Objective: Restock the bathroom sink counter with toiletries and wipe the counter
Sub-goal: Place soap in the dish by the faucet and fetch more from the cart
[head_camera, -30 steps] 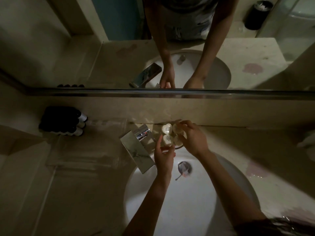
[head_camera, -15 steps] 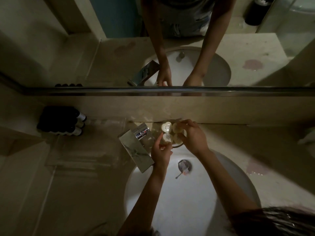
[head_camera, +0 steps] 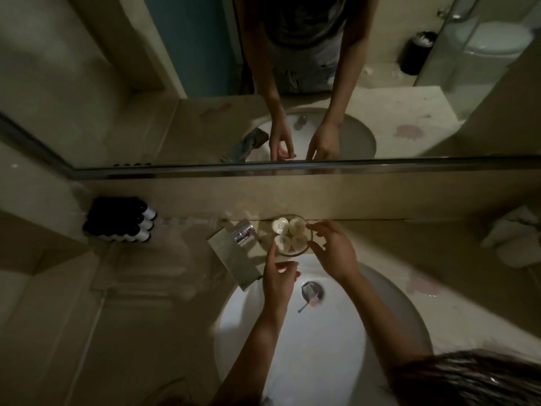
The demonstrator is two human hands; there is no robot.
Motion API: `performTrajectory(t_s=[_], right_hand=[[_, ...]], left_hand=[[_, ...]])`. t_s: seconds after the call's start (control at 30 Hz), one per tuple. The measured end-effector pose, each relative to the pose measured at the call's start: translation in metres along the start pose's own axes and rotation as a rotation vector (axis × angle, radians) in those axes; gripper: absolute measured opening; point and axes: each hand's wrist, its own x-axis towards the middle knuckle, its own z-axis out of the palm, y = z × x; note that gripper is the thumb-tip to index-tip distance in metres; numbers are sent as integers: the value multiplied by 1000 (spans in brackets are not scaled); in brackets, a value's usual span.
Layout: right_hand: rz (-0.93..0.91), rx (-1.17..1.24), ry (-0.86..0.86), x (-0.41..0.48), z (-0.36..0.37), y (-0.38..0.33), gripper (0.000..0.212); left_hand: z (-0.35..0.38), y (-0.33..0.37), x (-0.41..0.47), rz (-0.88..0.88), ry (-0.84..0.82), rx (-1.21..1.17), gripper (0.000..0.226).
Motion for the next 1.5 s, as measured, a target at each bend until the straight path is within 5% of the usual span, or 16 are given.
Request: performTrajectory(t_s=[0.3, 0.93, 1.5], right_hand=[[-23, 99, 37, -80, -50, -20, 30], [-92, -141, 212, -213, -120, -27, 25], [-132, -284, 5, -267, -104, -16, 29]], left_hand=[[-16, 13, -83, 127, -114, 178, 25], [-43, 14, -207, 607, -69, 784, 22], [-77, -46, -255, 474, 58, 1021, 31]])
